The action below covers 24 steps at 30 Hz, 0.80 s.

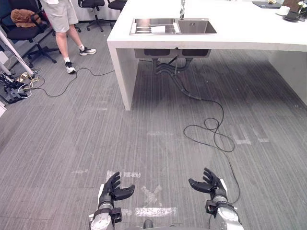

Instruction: Walk over to the sink, pick up the cup, carry it to the dishwasher, place the cup inside the dishwasher, then close the dishwasher door

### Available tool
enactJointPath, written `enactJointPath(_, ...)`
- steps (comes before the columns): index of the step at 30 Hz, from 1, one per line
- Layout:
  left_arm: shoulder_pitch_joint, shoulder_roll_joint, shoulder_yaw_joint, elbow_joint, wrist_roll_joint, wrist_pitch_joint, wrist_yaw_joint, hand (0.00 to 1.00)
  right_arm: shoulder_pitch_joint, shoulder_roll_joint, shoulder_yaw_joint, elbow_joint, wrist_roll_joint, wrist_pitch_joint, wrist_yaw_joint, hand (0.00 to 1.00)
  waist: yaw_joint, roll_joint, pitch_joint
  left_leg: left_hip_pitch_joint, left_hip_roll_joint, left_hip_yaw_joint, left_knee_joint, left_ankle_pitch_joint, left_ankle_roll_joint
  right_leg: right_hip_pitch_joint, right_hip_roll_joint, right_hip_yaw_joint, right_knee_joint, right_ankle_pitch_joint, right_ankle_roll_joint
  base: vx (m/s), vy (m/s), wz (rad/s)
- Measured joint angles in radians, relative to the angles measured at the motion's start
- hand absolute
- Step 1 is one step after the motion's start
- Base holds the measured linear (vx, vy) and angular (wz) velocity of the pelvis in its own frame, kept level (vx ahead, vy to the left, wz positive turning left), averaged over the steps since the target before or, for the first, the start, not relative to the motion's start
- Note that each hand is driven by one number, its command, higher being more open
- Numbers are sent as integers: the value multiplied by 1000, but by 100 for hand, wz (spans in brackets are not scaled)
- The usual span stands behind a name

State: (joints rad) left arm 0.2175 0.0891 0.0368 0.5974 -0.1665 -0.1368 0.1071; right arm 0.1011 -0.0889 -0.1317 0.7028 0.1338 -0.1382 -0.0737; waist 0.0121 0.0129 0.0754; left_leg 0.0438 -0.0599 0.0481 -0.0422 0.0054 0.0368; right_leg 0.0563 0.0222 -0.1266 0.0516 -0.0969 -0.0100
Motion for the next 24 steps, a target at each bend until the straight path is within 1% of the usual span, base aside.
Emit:
enactJointPath(10, 4, 0, 55, 0, -13, 0, 1, 90, 6, 6, -42, -14, 9, 0, 1, 90, 0, 0, 0, 5, 0, 13, -4, 0, 0, 0, 0, 12, 0, 1, -2, -4, 5, -3)
enactJointPath(24, 20, -10, 38, 4, -21, 1, -3, 90, 29, 7, -40, -15, 33, 3, 7, 90, -1, 2, -1, 7, 0, 17, -5, 0, 0, 0, 0, 16, 0, 1, -2, -1, 1, 0)
